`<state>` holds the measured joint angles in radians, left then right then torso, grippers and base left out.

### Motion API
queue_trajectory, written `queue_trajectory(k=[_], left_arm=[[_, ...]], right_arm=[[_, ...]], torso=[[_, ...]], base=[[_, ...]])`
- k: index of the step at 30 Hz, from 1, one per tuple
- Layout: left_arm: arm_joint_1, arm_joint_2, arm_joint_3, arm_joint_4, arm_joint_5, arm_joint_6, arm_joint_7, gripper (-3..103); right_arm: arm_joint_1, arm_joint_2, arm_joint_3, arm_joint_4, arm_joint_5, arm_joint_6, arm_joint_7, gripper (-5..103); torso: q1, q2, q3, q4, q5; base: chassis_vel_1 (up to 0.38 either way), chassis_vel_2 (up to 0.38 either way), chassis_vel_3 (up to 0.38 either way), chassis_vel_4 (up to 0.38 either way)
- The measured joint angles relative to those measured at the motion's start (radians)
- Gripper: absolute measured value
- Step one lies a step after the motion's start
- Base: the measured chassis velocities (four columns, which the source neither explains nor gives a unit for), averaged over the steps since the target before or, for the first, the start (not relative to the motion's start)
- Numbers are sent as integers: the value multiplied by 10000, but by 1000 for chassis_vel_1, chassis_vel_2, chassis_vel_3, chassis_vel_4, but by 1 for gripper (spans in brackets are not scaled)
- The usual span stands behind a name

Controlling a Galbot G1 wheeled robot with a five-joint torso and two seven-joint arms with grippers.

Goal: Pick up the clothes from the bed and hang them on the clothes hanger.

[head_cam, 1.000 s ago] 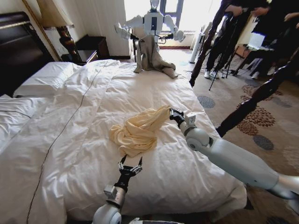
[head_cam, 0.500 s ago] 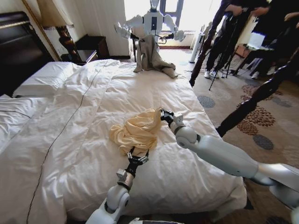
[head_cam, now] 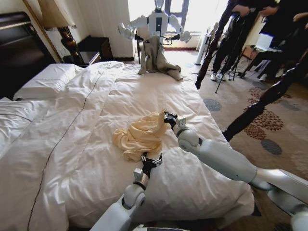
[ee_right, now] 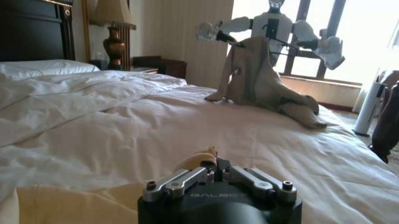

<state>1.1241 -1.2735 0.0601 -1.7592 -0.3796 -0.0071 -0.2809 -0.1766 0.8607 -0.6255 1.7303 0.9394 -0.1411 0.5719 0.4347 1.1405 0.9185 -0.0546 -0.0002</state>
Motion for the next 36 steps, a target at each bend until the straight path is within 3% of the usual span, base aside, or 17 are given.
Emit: queue_trajectory(k=[13,21,36], left_arm=[[-348,102,348,-75,296,90,-40,100],[-283,154,1150,-376,324,219,-35,100],[-1670,-387,1467,1117,376,165,-344,100]], right_arm=[[111,34,-28,23,119,-72,148,0],[36,55,-28,-72,89,-81,183,0],[-58,-378,-34,175,137,-101,258,0]], torso=[[0,0,0,4,-2],[-1,0,-1,3,-2],[0,0,0,1,-1]], base=[[0,0,0,0],[0,0,0,0],[0,0,0,0]])
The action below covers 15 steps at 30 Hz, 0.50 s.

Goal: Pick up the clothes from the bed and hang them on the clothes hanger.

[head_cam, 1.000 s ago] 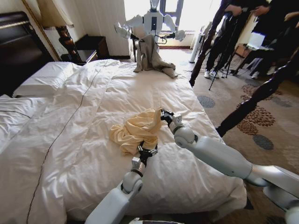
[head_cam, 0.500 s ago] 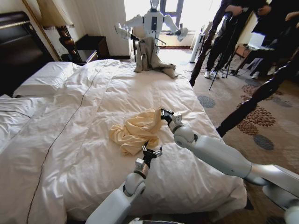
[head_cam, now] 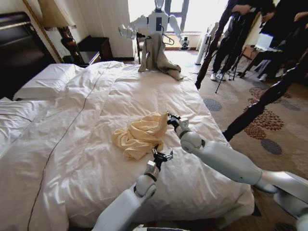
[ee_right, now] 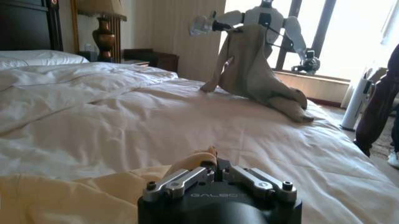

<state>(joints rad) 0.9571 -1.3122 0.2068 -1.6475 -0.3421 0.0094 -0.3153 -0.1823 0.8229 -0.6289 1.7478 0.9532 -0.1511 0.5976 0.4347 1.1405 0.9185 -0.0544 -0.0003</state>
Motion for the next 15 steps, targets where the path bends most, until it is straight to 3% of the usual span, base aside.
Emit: queue_trajectory(k=[9,12,15], left_arm=[[-133,-154,-119,474,675,92,-335,103],[-253,-260,-107,649,762,102,-394,92],[-284,-282,-95,717,792,102,-396,89]], right_arm=[[-25,-297,77,264,113,3,43,0],[-33,-341,117,324,168,3,47,0],[-32,-355,123,362,191,3,48,0]], torso=[[0,0,0,1,-1],[0,0,0,0,-1],[0,0,0,1,-1]], base=[[0,0,0,0],[0,0,0,0],[0,0,0,0]])
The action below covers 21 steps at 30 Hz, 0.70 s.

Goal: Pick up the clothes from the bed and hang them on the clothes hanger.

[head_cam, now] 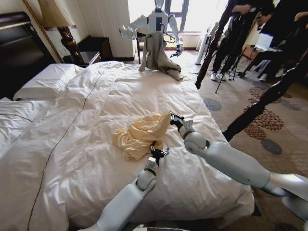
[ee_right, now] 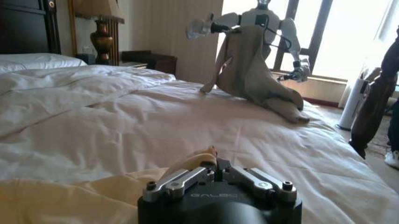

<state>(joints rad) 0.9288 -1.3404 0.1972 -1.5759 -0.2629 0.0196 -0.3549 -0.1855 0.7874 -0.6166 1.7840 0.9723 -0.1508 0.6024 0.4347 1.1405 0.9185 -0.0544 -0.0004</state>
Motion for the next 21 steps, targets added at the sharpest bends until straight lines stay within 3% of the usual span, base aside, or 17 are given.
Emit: queue_trajectory(k=[6,10,17,21], left_arm=[[96,35,-51,36,57,-23,9,68],[147,52,-134,35,96,-65,37,64],[203,-44,-316,140,137,-124,75,40],[253,-63,-455,136,142,-166,73,32]], right_arm=[[-1,9,59,22,33,0,-11,0],[-14,15,96,30,36,0,-15,0],[-14,-187,211,225,21,18,-176,0],[-10,-274,312,320,21,21,-231,0]], torso=[[0,0,0,0,0],[0,0,0,0,0],[0,0,0,0,-1],[0,0,0,-1,-1]], base=[[0,0,0,0],[0,0,0,0],[0,0,0,0],[0,0,0,0]])
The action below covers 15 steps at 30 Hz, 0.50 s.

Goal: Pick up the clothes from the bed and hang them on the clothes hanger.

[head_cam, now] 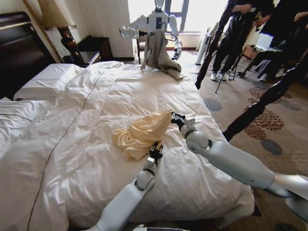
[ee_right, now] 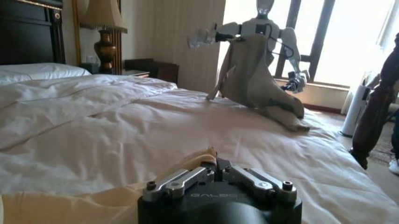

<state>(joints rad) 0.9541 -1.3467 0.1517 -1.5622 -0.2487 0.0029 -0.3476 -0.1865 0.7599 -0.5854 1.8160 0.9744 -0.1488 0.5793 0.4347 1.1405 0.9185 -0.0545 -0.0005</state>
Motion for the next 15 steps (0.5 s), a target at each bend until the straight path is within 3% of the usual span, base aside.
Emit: queue_trajectory(k=[11,15], left_arm=[[574,413,-933,-922,-486,50,-398,2],[885,833,-1641,-1489,-884,32,-399,2]], right_arm=[[-192,90,362,31,-61,-31,-163,0],[-255,171,470,46,-99,-31,-148,0]], torso=[[0,0,0,-1,-1],[0,0,0,0,0]], base=[[0,0,0,0],[0,0,0,0]])
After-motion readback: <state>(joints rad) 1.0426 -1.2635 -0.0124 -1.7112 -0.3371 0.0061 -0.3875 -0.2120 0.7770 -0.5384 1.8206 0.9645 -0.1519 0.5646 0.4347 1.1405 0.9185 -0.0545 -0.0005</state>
